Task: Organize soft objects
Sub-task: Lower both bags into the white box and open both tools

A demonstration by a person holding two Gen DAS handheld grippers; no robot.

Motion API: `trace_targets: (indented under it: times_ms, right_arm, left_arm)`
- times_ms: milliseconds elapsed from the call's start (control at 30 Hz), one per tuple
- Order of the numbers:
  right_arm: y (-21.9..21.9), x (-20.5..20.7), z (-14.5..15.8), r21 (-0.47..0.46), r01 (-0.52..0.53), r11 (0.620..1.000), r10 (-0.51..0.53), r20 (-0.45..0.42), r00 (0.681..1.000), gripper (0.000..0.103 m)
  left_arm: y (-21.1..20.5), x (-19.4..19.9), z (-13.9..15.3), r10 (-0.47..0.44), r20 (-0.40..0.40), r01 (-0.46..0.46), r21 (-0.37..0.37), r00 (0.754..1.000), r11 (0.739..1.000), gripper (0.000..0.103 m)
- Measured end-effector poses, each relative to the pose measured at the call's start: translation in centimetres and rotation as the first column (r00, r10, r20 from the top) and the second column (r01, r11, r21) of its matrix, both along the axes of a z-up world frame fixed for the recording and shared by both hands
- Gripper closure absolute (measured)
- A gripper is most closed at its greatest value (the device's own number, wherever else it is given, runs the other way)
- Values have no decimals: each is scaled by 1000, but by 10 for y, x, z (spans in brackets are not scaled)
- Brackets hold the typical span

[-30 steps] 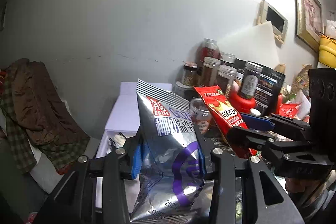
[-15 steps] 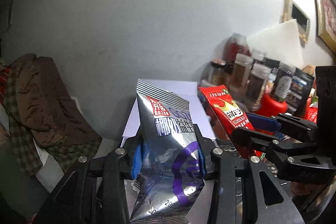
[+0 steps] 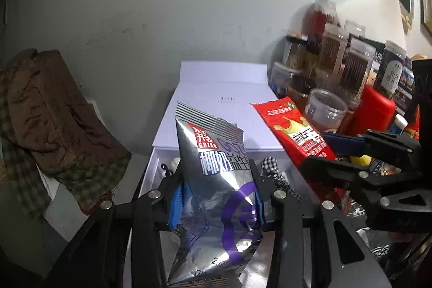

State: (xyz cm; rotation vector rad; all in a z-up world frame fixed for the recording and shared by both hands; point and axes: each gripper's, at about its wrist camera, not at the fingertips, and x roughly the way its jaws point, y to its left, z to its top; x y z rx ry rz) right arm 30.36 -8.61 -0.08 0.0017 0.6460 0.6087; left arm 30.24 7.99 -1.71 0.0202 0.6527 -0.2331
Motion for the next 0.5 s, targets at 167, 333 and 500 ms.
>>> trace_targets:
  times_ms: [167, 333, 500]
  right_arm:
    - [-5, 6, -8, 5, 9, 1000, -9, -40, 999, 58]
    - [-3, 8, -14, 2, 3, 1000, -3, -68, 998, 58]
    - [5, 9, -21, -33, -4, 999, 2, -79, 997, 58]
  left_arm:
    - [-1, 9, -13, 7, -47, -5, 24, 999, 1000, 62]
    - [2, 17, -28, 30, -110, -27, 28, 994, 999, 62]
    - [8, 21, -40, 52, -164, -49, 22, 985, 999, 62]
